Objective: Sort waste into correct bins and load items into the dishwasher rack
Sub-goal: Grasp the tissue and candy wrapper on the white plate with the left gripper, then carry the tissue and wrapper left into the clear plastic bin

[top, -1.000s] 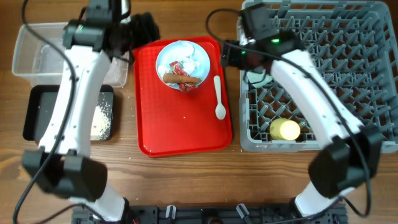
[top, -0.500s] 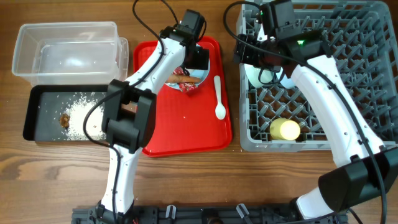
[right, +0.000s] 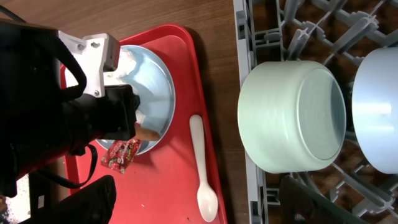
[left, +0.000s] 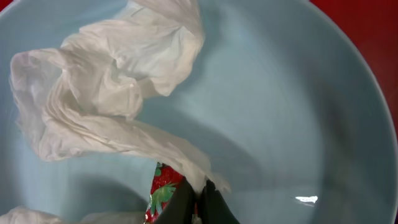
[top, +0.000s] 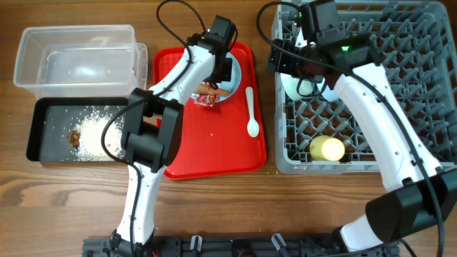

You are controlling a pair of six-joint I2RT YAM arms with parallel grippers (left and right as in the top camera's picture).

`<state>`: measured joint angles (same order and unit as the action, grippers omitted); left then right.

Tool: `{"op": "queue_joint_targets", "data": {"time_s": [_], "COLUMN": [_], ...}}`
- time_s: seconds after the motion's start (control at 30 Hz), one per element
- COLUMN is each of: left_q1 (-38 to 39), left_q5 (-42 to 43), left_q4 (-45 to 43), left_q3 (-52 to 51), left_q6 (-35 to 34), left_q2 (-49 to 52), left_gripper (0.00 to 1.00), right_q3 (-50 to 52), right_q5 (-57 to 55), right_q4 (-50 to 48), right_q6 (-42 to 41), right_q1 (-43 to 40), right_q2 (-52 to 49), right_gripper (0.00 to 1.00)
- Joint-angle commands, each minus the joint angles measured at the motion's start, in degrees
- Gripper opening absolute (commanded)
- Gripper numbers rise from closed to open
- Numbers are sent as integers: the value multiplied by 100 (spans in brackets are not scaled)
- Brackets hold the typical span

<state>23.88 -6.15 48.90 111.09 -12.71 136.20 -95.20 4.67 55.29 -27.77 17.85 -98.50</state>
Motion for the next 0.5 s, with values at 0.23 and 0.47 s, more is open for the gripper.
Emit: {"op": "queue_joint_targets", "data": {"time_s": [0.23,0.47], "left_q1": [-52,-380], "left_q5": [7,-216], "left_q4": [334,280], "left_q3": [529,529], "left_q6": [-455,-745], "left_q2": [-1683,-2186], "left_gripper": [4,4], "right_q3": [-85,-85], "right_q5": [-83,-146], "right_q4": [-13,11], "right_q6": [83,101], "right_q1": [7,7], "right_q2": [48,46], "right_gripper": [85,85]}}
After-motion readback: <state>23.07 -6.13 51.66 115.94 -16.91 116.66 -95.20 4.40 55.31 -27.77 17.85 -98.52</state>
